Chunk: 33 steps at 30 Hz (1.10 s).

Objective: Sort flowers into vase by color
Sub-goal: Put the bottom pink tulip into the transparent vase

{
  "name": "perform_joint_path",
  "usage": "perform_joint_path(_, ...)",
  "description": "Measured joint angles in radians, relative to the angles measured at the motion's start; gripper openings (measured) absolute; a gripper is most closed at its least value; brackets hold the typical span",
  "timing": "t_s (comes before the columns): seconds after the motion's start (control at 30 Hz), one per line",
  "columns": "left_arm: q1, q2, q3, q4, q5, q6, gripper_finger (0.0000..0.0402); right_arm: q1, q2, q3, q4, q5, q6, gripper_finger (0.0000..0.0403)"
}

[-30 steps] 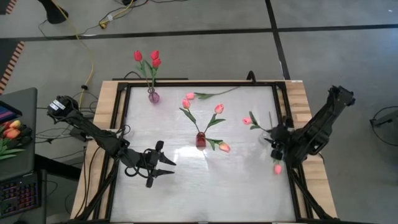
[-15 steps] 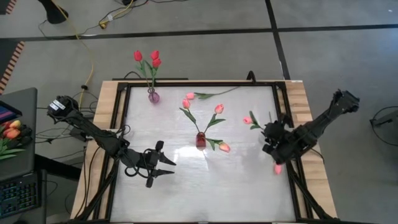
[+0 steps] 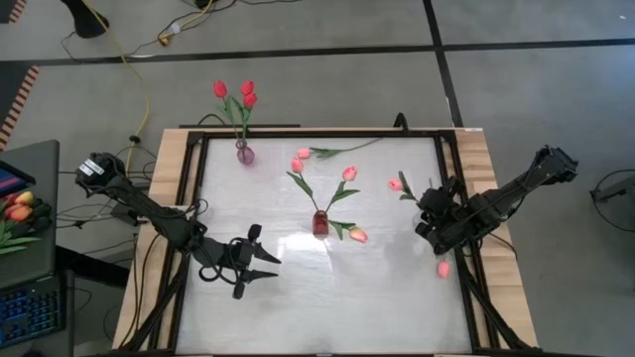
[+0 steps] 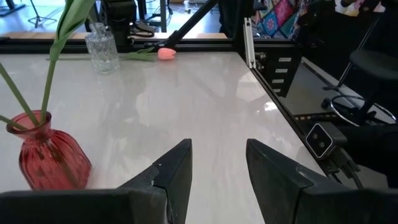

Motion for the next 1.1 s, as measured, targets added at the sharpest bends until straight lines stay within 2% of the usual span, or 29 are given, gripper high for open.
perform_joint_path(0.23,0.0,0.0,0.0,-0.014,0.0,-0.009,0.0139,-0.03,0.0,0.03,-0.012,-0.005,0.032,0.018)
perform_joint_path(0.33,0.0,0.0,0.0,-0.014,0.0,-0.008,0.0139,-0.028,0.0,0.062,-0.022,-0.005,0.029,0.0166)
perform_joint_path(0.73,0.0,0.0,0.0,-0.015,0.0,-0.009,0.0139,-0.027,0.0,0.092,-0.036,-0.008,0.025,0.0019)
perform_joint_path(1.0,0.0,0.0,0.0,-0.016,0.0,-0.01,0.0139,-0.027,0.0,0.092,-0.039,-0.025,0.026,0.0034)
perform_joint_path(1.1,0.0,0.0,0.0,-0.016,0.0,-0.011,0.0139,-0.027,0.0,0.092,-0.047,-0.05,0.026,0.0023)
